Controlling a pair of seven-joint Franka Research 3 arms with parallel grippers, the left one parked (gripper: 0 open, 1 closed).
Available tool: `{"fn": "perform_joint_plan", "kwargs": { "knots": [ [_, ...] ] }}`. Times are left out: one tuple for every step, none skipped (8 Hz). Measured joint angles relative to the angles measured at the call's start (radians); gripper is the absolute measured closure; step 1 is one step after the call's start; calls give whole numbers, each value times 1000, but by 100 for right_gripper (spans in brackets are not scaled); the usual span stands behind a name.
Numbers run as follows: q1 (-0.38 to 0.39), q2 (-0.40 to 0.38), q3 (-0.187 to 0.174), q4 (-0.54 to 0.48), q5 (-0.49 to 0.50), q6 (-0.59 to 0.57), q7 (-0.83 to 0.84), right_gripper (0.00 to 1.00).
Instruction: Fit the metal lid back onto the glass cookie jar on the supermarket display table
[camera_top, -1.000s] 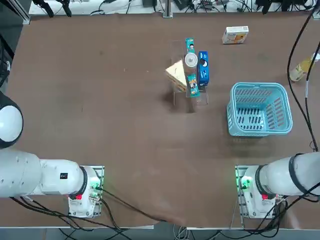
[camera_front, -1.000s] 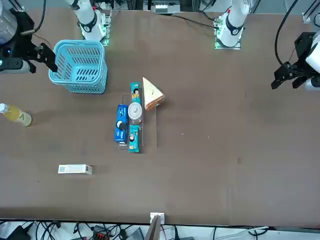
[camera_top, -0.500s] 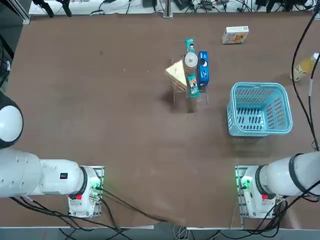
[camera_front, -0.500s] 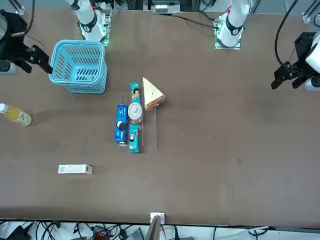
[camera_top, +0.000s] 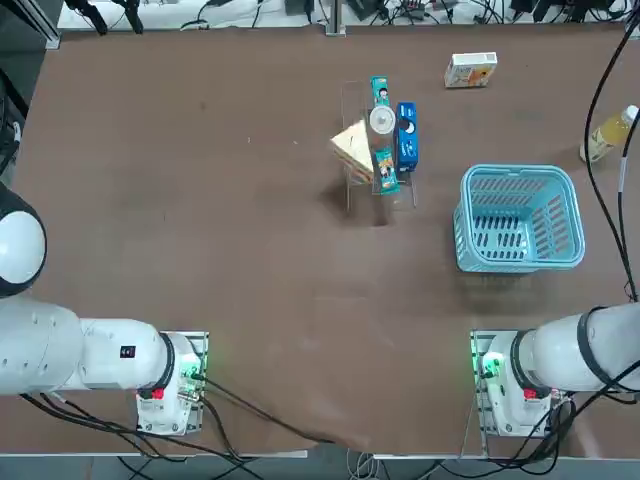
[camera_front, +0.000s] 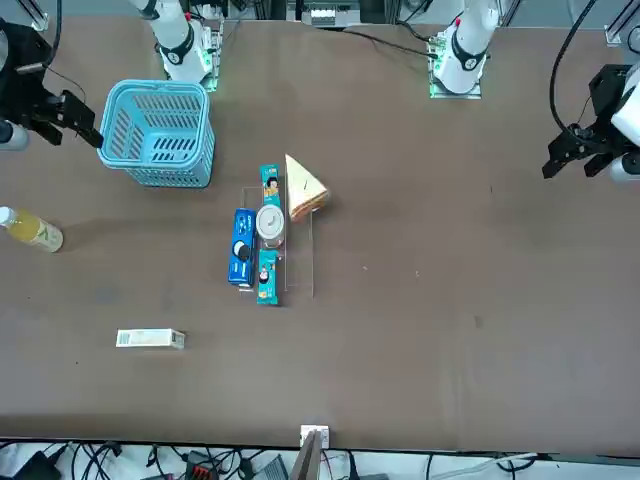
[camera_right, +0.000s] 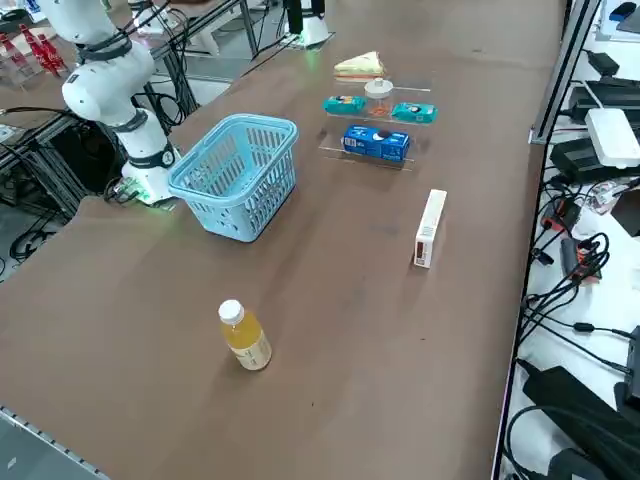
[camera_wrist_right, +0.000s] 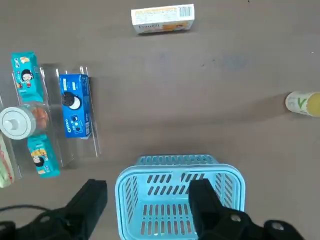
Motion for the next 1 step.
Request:
{"fn": "perform_joint_plan", "kwargs": {
  "knots": [
    [0, 1, 0, 0, 0, 0, -5, 0]
  ]
}}
